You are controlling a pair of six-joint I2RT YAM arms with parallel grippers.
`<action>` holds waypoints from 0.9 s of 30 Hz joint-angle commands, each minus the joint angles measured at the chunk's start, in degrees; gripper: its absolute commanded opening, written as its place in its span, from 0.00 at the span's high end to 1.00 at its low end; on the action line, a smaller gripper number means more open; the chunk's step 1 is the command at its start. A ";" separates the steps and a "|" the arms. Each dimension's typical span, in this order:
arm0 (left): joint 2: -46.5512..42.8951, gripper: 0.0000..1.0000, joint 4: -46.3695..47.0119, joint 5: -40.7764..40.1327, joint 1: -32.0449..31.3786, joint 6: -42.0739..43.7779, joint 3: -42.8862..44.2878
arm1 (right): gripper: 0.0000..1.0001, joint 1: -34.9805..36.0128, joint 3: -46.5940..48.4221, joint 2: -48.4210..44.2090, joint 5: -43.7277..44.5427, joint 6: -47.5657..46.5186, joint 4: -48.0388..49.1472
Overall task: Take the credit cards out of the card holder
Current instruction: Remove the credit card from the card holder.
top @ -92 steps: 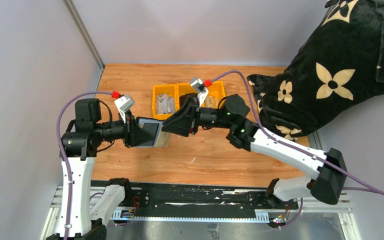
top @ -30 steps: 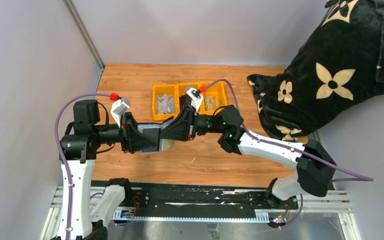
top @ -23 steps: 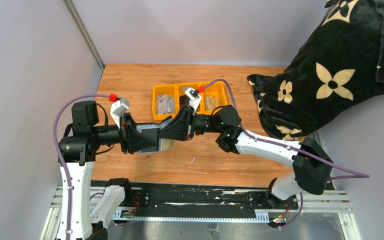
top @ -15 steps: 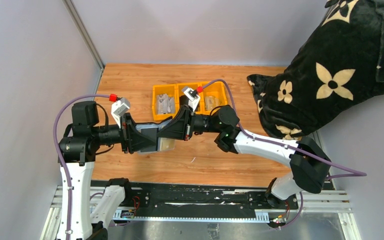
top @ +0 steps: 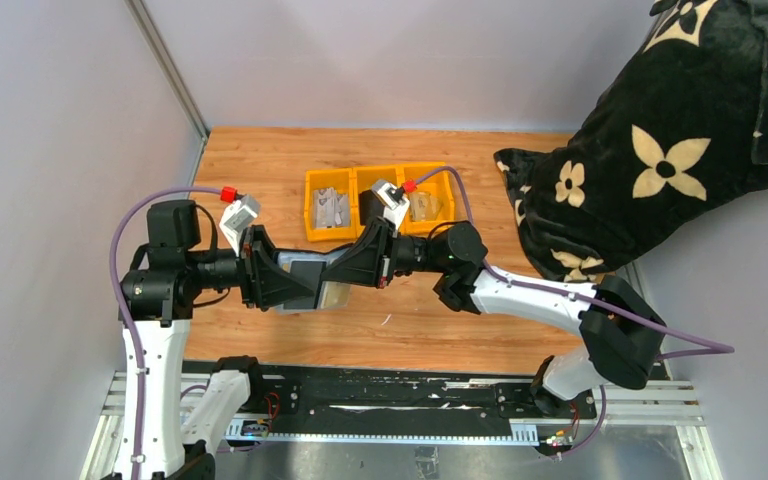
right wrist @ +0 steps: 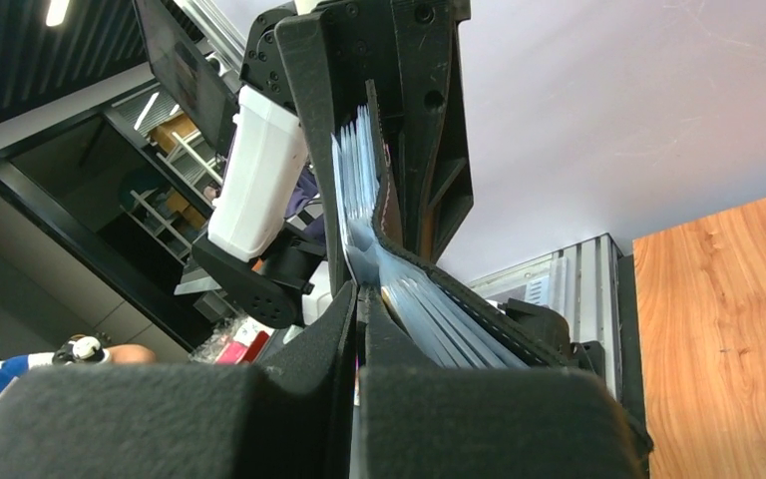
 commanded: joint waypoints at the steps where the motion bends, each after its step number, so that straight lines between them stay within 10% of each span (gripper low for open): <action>1: 0.14 0.68 1.26 6.71 -0.45 -0.90 2.06 | 1.00 -0.89 -2.68 -1.64 -1.34 1.45 2.67; 16: 0.56 0.72 1.10 5.08 -0.44 -1.21 2.83 | 1.00 -2.06 -4.74 -5.21 -0.29 -0.87 -0.52; 22: 0.86 0.80 1.09 3.96 -0.47 -1.57 3.26 | 0.71 -0.22 -2.33 -3.52 -0.60 -0.41 0.78; 27: 1.41 0.87 1.08 3.05 -0.48 -1.72 4.08 | 0.70 1.18 -0.40 -0.77 -0.84 0.78 3.70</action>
